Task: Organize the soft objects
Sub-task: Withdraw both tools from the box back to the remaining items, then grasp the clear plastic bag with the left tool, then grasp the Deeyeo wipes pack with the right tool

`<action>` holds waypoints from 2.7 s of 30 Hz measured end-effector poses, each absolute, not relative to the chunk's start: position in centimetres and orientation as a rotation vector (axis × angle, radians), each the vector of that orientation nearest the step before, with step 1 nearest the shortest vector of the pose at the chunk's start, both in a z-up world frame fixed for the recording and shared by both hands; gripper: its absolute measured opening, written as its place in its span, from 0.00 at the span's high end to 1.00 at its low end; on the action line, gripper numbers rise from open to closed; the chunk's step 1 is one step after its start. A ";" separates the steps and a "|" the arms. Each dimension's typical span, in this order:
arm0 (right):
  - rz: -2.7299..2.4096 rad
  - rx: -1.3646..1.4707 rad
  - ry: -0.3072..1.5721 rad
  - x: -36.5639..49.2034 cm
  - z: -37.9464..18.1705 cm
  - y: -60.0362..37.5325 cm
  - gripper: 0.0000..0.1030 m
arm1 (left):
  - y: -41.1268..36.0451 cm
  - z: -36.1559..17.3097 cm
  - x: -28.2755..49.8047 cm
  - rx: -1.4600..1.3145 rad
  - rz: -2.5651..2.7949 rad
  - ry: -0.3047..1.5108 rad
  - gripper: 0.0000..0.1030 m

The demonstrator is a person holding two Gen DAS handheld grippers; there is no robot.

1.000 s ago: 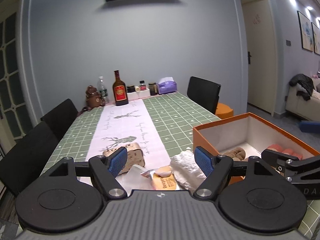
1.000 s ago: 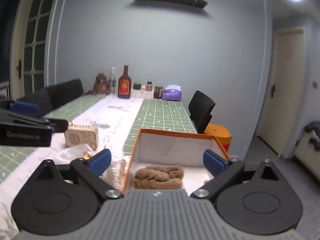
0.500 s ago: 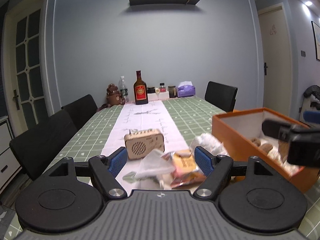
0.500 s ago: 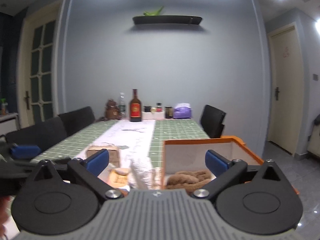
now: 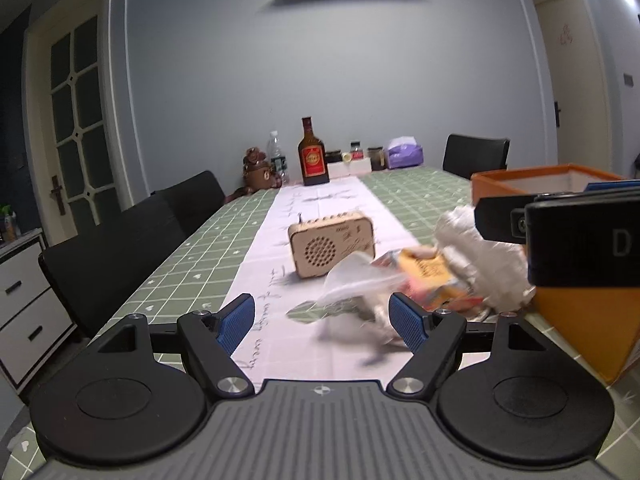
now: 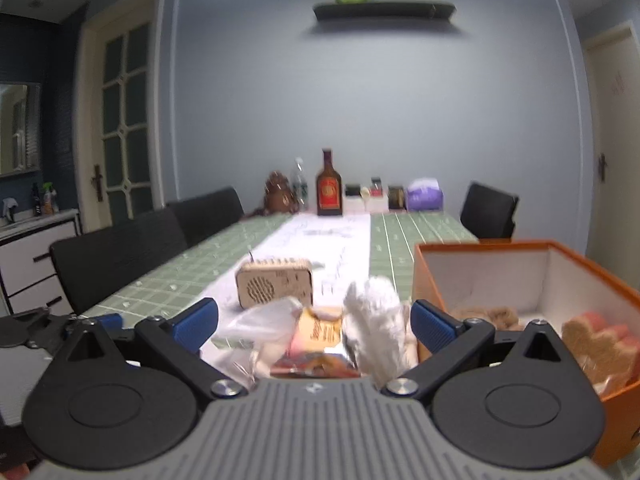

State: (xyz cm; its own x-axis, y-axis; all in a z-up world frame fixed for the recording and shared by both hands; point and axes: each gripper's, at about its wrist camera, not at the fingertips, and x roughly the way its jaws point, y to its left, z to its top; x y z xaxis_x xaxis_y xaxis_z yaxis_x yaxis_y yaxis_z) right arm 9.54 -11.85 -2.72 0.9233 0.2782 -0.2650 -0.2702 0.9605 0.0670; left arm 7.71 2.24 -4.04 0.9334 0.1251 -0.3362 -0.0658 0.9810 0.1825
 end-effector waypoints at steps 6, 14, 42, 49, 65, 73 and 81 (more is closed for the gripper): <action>0.258 0.037 0.317 11.7 -3.2 -11.8 0.03 | 3.6 -4.6 9.1 0.196 0.056 0.402 0.13; 0.211 0.000 0.347 13.4 -2.4 -11.7 0.03 | 4.2 -3.9 12.0 0.161 -0.050 0.465 0.13; 0.111 0.092 0.428 16.7 -0.3 -15.3 0.02 | 1.0 -7.5 20.7 0.344 -0.105 0.543 0.13; 0.095 0.059 0.409 16.2 -0.4 -15.1 0.02 | 2.3 -8.6 21.6 0.279 -0.104 0.490 0.13; 0.111 0.030 0.397 15.2 -1.6 -13.0 0.02 | 3.9 -8.4 21.8 0.137 -0.140 0.477 0.86; 0.176 0.043 0.409 15.8 -2.2 -10.5 0.03 | 4.4 -8.2 20.6 0.119 -0.127 0.472 0.92; 0.187 0.028 0.460 18.8 -3.5 -8.2 0.14 | 5.0 -8.0 20.1 0.075 -0.114 0.458 0.91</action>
